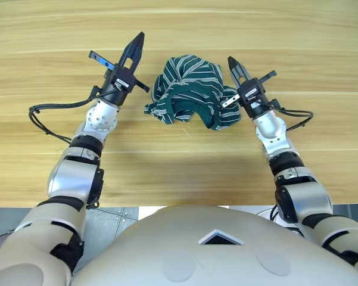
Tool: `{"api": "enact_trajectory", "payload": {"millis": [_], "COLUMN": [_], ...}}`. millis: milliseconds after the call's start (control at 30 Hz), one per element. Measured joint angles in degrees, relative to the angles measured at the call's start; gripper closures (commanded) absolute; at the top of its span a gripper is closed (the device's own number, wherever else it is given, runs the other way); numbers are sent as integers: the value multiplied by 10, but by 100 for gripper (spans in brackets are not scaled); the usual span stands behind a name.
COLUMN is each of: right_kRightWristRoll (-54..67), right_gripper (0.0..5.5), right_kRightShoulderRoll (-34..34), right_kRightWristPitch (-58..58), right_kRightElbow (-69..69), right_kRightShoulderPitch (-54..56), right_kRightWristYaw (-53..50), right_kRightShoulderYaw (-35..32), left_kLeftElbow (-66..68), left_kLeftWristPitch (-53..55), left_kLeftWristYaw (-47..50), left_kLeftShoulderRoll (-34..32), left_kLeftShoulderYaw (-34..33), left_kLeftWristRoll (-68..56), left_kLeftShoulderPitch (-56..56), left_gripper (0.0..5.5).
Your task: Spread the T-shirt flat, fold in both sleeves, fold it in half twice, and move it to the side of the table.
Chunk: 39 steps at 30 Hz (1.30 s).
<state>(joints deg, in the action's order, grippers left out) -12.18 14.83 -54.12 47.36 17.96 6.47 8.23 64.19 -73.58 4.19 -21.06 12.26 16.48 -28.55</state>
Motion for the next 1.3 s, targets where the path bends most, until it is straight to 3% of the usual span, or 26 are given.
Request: {"api": "enact_trajectory", "payload": {"millis": [300, 500, 867, 1300], "right_kRightWristRoll": [35, -94, -202, -216], "right_gripper": [547, 547, 547, 547], "right_kRightShoulderRoll": [1, 16, 14, 19], "right_kRightWristPitch": [4, 32, 74, 80], "right_kRightElbow": [-11, 13, 57, 86], "right_kRightShoulderPitch": [-1, 0, 17, 45], "right_kRightWristYaw": [9, -70, -174, -215], "right_kRightShoulderYaw": [-21, 13, 77, 110], "left_kLeftElbow": [0, 0, 25, 34], "left_kLeftWristPitch": [13, 28, 86, 150], "left_kLeftWristYaw": [-11, -2, 69, 204], "left_kLeftShoulderRoll": [3, 3, 1, 8], "left_kLeftShoulderYaw": [-4, 2, 34, 152], "left_kLeftWristRoll": [8, 49, 137, 256], "left_kLeftShoulderPitch": [6, 12, 12, -31], "left_gripper": [550, 550, 550, 550]}}
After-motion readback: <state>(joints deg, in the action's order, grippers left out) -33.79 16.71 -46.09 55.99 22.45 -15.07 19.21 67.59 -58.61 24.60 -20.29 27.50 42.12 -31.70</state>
